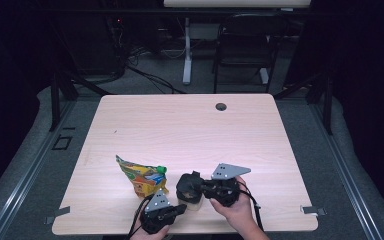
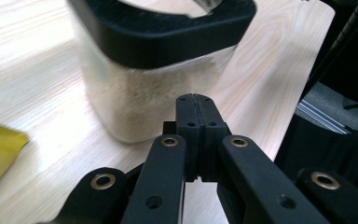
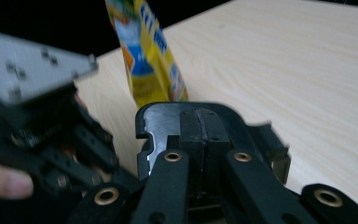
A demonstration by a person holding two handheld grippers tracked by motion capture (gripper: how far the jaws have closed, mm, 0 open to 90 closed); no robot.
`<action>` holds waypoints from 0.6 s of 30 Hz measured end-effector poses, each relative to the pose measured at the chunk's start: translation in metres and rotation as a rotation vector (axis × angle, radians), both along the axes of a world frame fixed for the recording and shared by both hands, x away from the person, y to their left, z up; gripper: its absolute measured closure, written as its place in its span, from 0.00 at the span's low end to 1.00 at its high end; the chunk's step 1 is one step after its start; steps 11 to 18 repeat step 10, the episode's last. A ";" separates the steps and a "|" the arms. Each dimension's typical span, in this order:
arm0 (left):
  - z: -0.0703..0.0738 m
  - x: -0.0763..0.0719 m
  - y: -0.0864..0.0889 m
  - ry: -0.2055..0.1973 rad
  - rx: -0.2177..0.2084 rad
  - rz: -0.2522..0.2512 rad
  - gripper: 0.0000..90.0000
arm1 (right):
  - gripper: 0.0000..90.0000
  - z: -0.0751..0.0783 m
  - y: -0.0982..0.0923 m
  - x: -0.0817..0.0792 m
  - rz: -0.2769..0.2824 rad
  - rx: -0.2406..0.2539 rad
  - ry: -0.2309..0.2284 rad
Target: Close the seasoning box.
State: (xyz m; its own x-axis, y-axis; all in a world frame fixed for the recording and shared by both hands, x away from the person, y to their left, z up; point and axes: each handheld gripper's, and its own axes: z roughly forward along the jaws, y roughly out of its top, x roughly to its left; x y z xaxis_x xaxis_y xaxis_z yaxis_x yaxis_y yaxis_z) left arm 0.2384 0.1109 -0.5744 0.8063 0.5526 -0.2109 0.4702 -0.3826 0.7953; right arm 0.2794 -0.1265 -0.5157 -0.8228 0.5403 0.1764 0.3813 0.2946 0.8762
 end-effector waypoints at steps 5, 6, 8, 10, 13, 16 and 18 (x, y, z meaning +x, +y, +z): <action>0.002 -0.004 0.004 -0.009 0.025 -0.004 0.98 | 0.95 -0.006 -0.005 -0.004 -0.011 0.009 0.012; 0.003 -0.004 0.006 -0.011 0.028 0.000 0.97 | 0.93 -0.005 -0.006 -0.005 -0.015 0.016 0.009; 0.005 -0.004 0.010 -0.015 0.022 0.013 0.96 | 0.85 -0.003 -0.010 -0.008 -0.020 0.024 -0.005; 0.008 -0.004 0.013 -0.012 0.016 0.022 0.92 | 0.76 -0.001 -0.013 -0.011 -0.035 0.030 -0.021; 0.008 -0.004 0.013 -0.012 0.016 0.022 0.92 | 0.76 -0.001 -0.013 -0.011 -0.035 0.030 -0.021; 0.008 -0.004 0.013 -0.012 0.016 0.022 0.92 | 0.76 -0.001 -0.013 -0.011 -0.035 0.030 -0.021; 0.008 -0.004 0.013 -0.012 0.016 0.022 0.92 | 0.76 -0.001 -0.013 -0.011 -0.035 0.030 -0.021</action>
